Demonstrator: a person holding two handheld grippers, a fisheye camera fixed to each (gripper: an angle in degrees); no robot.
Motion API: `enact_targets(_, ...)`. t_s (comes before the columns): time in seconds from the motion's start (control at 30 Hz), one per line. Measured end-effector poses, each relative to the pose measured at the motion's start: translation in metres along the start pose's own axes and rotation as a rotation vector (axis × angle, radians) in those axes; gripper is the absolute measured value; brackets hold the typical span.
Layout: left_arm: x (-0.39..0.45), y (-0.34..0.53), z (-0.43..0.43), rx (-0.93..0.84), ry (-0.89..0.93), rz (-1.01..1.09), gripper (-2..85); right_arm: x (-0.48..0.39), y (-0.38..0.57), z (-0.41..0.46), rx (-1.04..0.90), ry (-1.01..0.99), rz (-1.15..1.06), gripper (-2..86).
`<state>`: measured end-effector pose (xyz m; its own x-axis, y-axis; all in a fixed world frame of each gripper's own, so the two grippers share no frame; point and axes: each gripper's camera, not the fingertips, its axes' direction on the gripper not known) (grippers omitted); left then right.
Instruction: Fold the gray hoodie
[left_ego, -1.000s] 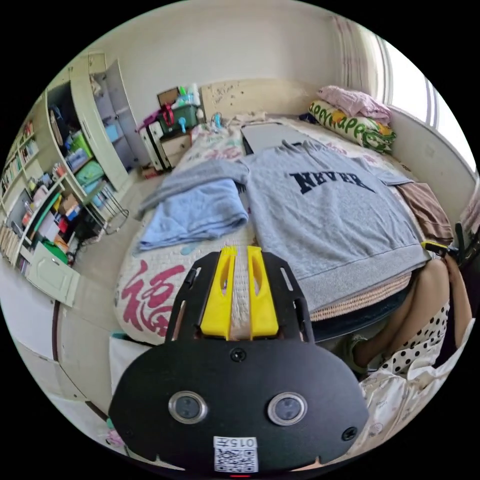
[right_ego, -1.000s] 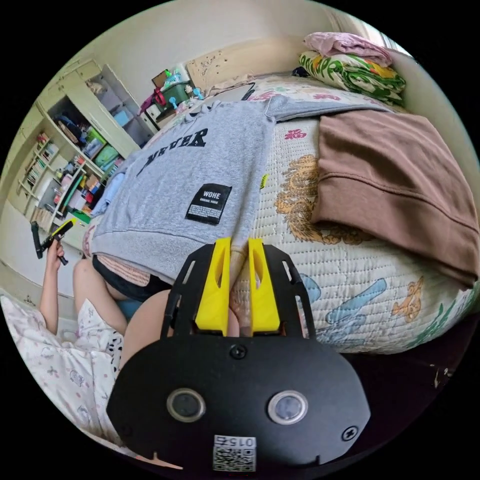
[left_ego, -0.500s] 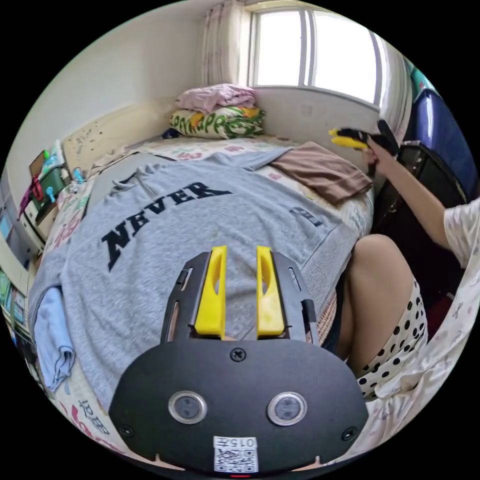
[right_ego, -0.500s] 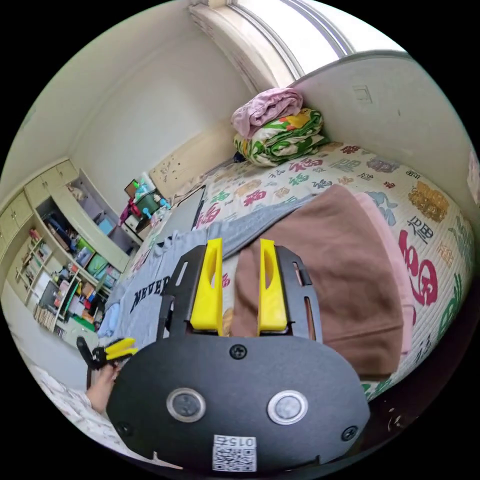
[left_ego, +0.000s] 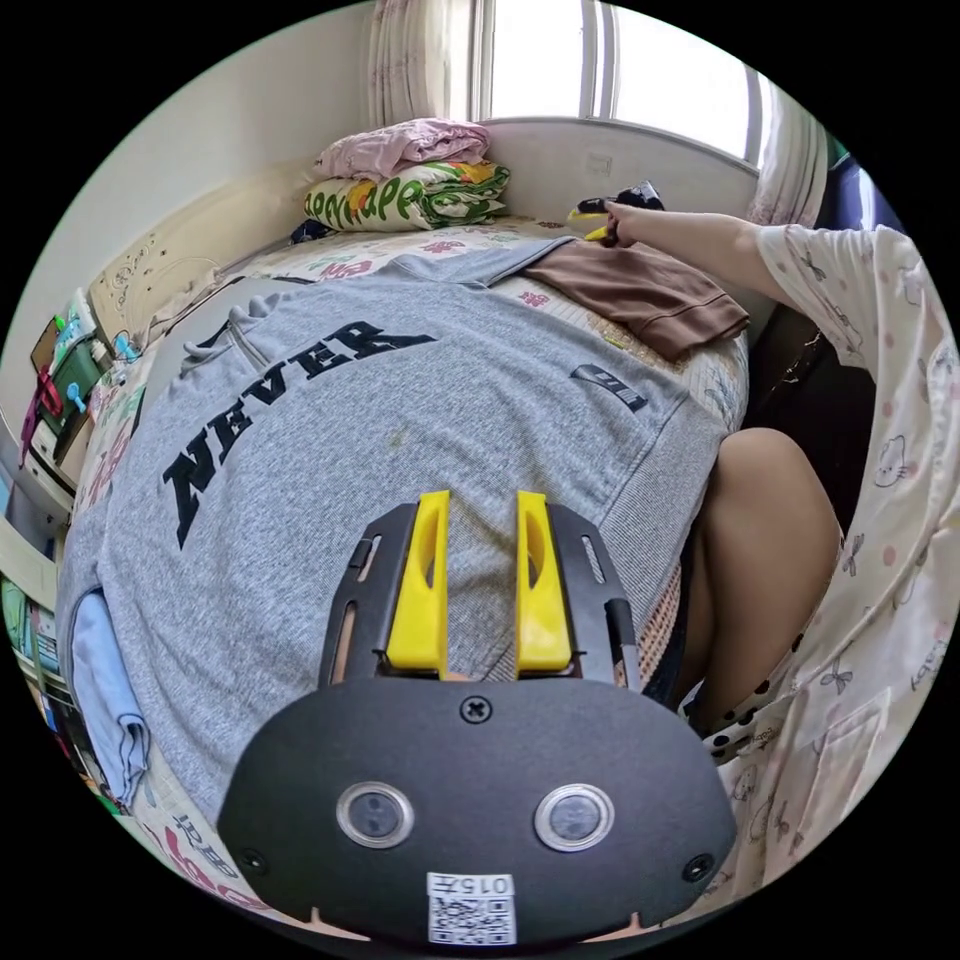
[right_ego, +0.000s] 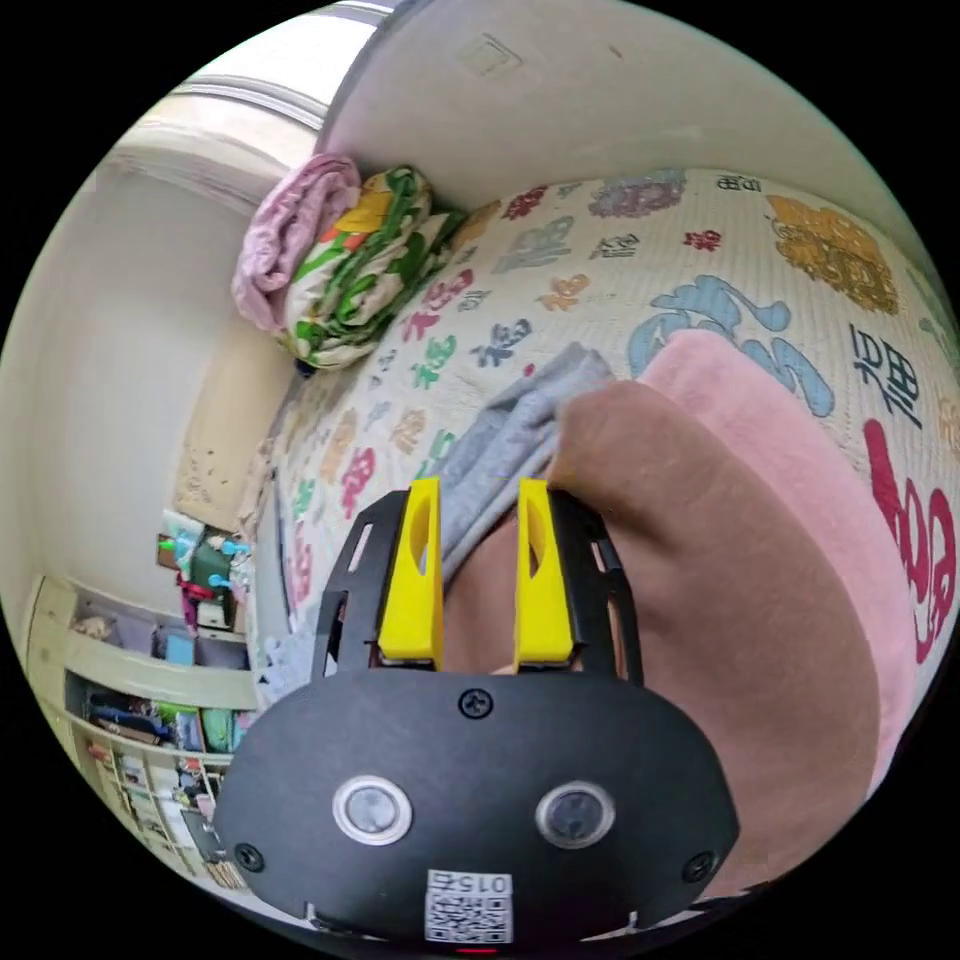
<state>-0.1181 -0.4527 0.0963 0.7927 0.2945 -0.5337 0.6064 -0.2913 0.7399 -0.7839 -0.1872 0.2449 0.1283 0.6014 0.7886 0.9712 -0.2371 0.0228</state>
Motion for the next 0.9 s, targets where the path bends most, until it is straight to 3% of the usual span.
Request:
enact_targets(0.03,-0.004,0.002,-0.002,0.0,0.0,0.0,10.4,0.005,-0.003,0.012,-0.017,0.088,0.029,8.7)
enact_targets(0.3,-0.034,0.003,-0.02,0.004,0.002,0.0,10.4,-0.012,0.01,0.045,0.003,0.249,-0.055,1.4)
enact_targets(0.47,-0.05,-0.008,-0.036,0.007,-0.012,0.005,10.5,-0.039,0.054,0.0,0.229,0.075,-0.164,-0.1)
enact_targets(0.57,-0.061,-0.018,-0.05,0.013,-0.028,-0.001,10.7,-0.092,0.093,-0.038,0.3,-0.049,-0.347,-0.3)
enact_targets(0.63,-0.072,-0.03,-0.061,0.013,-0.029,-0.008,11.1,-0.149,0.148,-0.07,0.323,-0.191,-0.583,-0.4)
enact_targets(0.77,-0.104,-0.05,-0.088,0.033,0.028,-0.098,13.5,-0.211,0.284,-0.1,0.18,-0.458,-0.947,-0.4)
enact_targets(0.9,-0.17,-0.041,-0.157,0.285,0.223,-0.382,14.8,-0.209,0.445,-0.063,-0.151,-0.504,-1.135,-0.3)
